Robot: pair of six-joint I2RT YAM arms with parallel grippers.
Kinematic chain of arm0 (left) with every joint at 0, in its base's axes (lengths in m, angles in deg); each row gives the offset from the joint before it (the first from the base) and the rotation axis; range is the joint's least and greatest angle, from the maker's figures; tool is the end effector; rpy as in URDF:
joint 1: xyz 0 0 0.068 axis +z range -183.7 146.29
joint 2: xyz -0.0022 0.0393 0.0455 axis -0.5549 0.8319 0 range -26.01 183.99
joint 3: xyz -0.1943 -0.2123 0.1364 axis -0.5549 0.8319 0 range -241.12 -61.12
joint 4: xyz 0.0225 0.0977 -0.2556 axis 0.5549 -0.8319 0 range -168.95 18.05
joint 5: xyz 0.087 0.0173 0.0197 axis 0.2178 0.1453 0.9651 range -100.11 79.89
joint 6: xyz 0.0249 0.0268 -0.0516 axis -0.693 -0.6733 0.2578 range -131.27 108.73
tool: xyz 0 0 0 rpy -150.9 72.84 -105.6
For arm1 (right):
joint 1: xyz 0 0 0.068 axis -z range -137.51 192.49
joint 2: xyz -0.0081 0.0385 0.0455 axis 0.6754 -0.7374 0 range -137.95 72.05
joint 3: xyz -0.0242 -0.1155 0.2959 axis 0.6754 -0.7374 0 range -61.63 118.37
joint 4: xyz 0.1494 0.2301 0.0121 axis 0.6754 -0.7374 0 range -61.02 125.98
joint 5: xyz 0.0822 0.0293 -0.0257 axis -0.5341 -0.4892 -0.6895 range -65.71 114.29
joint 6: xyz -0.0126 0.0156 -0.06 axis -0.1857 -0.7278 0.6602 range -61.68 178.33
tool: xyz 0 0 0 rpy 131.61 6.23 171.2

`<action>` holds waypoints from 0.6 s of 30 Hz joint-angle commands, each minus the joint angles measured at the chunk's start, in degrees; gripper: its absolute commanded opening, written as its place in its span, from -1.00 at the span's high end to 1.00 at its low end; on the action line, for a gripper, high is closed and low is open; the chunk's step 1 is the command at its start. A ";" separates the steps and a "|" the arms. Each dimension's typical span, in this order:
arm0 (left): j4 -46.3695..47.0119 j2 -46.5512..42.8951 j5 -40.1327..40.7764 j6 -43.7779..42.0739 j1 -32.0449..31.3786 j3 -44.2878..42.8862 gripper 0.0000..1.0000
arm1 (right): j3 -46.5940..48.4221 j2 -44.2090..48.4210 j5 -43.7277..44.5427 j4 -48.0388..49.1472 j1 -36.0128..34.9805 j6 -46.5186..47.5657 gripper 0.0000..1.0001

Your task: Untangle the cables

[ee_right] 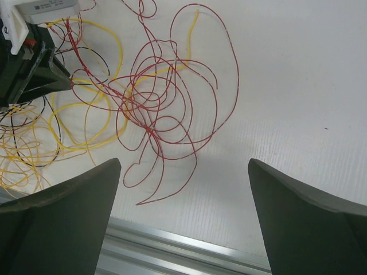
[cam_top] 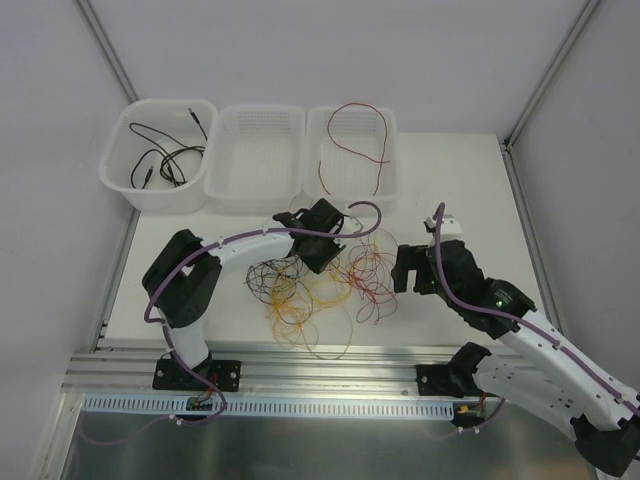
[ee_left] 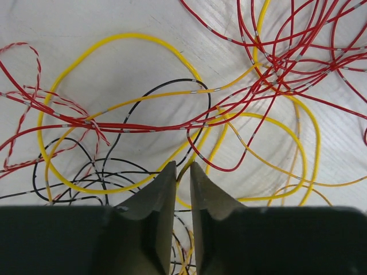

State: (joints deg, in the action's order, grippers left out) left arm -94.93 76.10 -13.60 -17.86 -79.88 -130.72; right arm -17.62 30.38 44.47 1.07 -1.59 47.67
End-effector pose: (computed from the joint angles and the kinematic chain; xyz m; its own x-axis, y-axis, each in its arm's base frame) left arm 0.2785 -0.2944 0.2281 -0.4814 0.6671 -0.5686 0.8046 0.5937 0.0153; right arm 0.1159 0.0887 0.3263 -0.4623 -0.2061 -0.8624 -0.3649 0.9307 -0.0268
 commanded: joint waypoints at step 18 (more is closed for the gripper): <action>-7.59 -25.18 14.29 10.63 -0.58 -2.63 1.00 | -3.85 -20.98 -15.18 24.72 -0.05 -8.24 -0.90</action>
State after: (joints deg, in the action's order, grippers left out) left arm -98.60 56.53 -4.00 -10.97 -79.88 -129.72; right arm -23.58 13.77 30.85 19.60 -1.61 41.79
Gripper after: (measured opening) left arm 0.009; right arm 0.958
